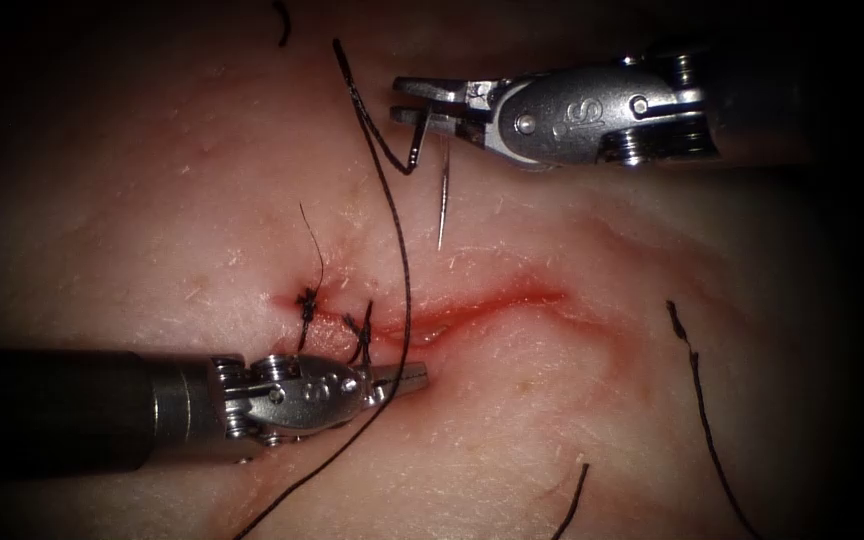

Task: Wound Closure
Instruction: Throw the needle through the target on top of the wound with the right gripper

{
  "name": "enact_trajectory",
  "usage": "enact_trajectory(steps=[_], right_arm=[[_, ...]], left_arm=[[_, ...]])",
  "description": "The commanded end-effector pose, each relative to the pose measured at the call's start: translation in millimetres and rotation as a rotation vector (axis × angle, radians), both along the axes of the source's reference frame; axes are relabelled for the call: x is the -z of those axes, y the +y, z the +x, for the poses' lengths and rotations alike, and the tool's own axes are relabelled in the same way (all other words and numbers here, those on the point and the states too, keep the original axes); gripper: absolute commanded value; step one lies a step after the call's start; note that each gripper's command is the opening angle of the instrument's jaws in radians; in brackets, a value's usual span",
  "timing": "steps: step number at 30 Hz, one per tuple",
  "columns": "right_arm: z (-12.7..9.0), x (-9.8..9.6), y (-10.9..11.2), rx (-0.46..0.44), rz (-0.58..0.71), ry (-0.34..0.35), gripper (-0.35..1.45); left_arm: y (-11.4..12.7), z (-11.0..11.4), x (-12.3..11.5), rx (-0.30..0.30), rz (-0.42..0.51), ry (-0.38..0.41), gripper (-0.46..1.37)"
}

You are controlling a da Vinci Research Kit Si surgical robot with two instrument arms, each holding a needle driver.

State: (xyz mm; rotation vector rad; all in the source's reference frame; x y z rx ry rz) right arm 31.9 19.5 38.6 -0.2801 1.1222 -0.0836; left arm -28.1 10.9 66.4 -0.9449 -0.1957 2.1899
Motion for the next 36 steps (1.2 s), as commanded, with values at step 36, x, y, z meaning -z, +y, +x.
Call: enact_trajectory(steps=[36], right_arm=[[-0.3,-0.4,-4.8,0.056,-0.24,-0.004,-0.35]], left_arm=[[0.9,0.7,0.4,0.015,0.034,-0.017,-0.35]])
